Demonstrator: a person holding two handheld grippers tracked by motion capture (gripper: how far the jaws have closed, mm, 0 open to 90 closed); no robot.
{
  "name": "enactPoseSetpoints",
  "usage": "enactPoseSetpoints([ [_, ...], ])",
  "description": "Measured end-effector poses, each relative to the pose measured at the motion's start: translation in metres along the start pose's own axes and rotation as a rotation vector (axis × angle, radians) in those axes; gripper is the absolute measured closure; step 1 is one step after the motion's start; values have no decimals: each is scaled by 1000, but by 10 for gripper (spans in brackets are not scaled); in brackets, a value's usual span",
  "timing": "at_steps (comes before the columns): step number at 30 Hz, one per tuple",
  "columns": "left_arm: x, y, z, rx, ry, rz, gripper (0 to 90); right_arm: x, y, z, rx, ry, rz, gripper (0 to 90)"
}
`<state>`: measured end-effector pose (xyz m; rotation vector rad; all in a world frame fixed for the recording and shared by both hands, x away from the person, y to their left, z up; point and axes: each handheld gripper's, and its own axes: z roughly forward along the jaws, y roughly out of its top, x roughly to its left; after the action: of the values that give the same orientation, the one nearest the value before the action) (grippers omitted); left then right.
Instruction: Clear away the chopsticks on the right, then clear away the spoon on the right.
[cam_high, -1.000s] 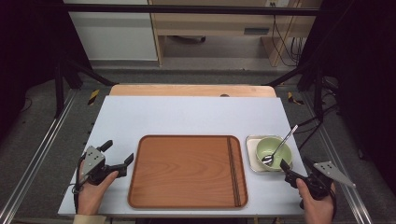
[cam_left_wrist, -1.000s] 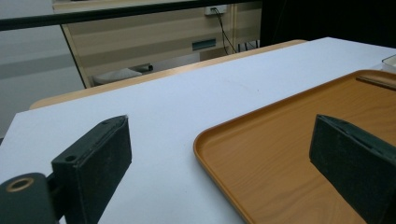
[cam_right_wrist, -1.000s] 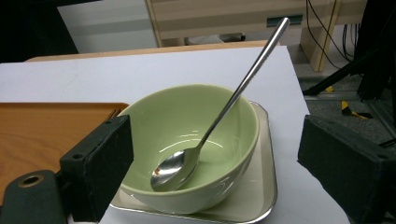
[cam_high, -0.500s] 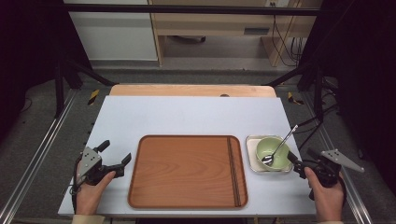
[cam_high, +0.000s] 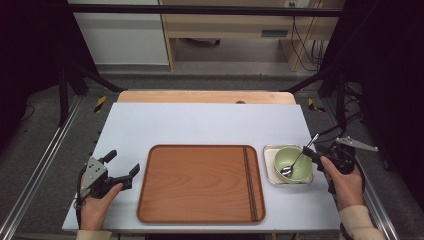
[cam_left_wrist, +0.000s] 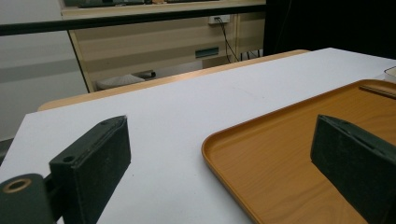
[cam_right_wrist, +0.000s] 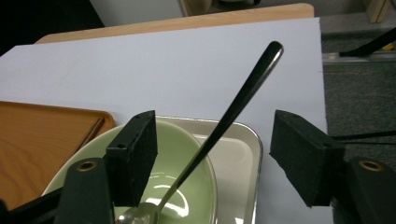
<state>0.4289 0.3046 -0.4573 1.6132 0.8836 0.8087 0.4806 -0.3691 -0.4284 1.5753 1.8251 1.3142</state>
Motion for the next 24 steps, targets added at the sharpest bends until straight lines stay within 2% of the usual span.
enactPoseSetpoints([
  [9, -1, 1, -1, -3, 1, 2, 53, -13, 12, 21, 52, 35, 25, 526],
  [10, 0, 1, -1, -2, 1, 1, 53, -13, 12, 23, 57, 40, 41, 553],
  [12, 0, 1, -1, -3, 0, 1, 54, -14, 13, 24, 66, 52, 29, 600],
  [24, -1, 2, -1, -2, -2, 6, 64, -5, 20, 10, 24, 100, -12, 796],
])
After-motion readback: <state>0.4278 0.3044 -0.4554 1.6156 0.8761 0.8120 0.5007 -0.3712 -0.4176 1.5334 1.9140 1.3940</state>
